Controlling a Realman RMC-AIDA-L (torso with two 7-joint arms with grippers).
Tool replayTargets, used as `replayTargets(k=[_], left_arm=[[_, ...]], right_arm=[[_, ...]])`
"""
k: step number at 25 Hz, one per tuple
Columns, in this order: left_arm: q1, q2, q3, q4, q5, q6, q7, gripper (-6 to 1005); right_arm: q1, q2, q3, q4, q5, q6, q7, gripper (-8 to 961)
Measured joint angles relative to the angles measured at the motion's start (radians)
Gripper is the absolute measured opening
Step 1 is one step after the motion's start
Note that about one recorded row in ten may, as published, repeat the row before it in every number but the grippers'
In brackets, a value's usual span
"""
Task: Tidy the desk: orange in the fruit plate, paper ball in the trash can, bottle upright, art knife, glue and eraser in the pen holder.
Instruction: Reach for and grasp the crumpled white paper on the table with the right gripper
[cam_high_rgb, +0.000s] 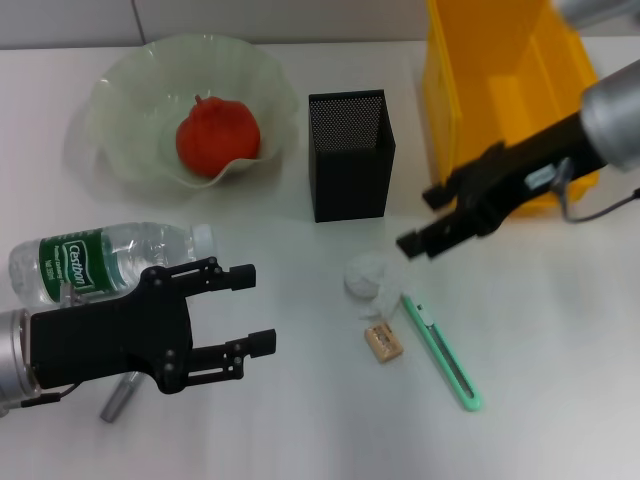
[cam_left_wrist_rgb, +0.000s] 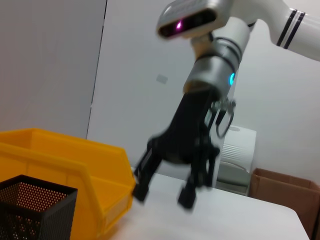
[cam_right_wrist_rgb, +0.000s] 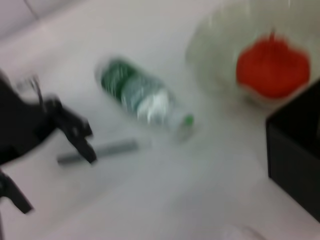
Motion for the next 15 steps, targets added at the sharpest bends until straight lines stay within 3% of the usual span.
replayTargets(k=[8,15], left_arm=[[-0.001,-0.002,0.000,-0.002,0.000,-0.001,0.002,737],[-0.003,-0.002,0.000,-0.002,0.000,-0.001,0.003,738]], right_arm=[[0.071,0.003,-0.194,0.200,-0.021,0.191,0.041,707],[0.085,0.005,-0.236,0.254,-0.017,0.262,0.043,703]])
